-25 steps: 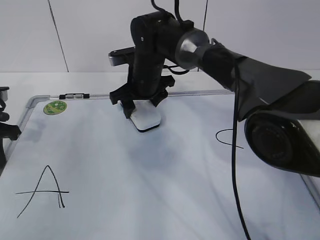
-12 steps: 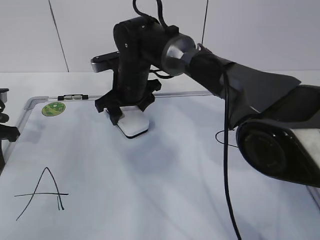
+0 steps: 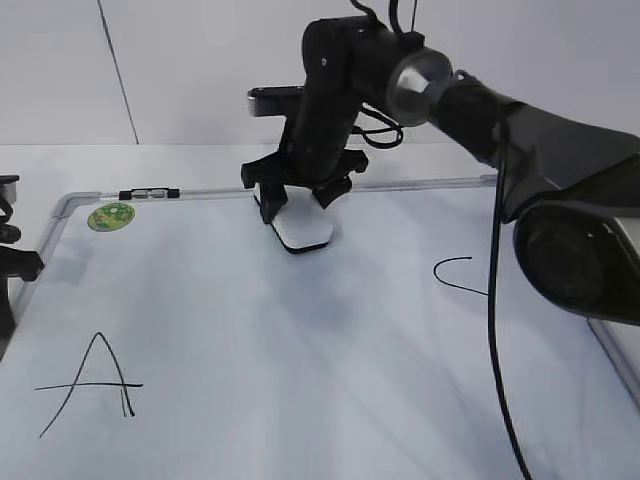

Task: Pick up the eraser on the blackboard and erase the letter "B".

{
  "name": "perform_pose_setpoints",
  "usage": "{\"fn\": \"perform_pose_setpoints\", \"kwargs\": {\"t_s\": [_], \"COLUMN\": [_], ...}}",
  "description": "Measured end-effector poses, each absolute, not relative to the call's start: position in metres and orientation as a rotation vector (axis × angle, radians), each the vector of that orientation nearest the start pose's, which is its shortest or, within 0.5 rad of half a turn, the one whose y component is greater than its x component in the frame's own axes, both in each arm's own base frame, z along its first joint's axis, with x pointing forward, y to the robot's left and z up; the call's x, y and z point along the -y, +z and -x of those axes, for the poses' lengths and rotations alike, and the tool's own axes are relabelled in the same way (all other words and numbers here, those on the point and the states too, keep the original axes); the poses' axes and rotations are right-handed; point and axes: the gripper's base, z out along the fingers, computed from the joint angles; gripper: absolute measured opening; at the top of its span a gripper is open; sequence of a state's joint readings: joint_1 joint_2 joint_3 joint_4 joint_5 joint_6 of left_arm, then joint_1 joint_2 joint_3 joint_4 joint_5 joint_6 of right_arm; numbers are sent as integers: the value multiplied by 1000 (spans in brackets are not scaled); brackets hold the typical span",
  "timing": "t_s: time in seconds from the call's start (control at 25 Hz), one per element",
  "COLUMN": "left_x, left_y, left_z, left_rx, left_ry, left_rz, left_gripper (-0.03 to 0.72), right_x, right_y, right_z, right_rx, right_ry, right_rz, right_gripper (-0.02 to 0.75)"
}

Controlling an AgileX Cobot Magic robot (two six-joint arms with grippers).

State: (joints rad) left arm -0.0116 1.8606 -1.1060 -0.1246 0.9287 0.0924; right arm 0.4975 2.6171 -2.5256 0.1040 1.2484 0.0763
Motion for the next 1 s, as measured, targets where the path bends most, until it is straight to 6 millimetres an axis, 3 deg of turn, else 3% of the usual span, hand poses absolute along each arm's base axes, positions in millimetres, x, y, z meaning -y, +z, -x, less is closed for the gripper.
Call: {"fn": "perform_pose_setpoints", "kwargs": {"t_s": [0.24,0.6,0.84,1.0], "left_x": [14,15,15,15], "left_y": [154,154,154,154], "left_z": [-327,-327,-326,-325], "left_rx": [-3152,-3150,-3163,-3170], "left_ry": [-185,-190,-190,-192], "left_rz": [-22,-17,-20,-21], "left_gripper": [37,37,37,37], "right_x": [-242,-239,-260,-283], "right_y": [166,176,206,211], "right_z": [-485,-484,-465,-444], "right_rx": [-2824,-2815,-2751,-2753], "right_ry": [295,307,284,291], "right_rz": [494,485,565,652], "right_gripper": [508,507,507,507]}}
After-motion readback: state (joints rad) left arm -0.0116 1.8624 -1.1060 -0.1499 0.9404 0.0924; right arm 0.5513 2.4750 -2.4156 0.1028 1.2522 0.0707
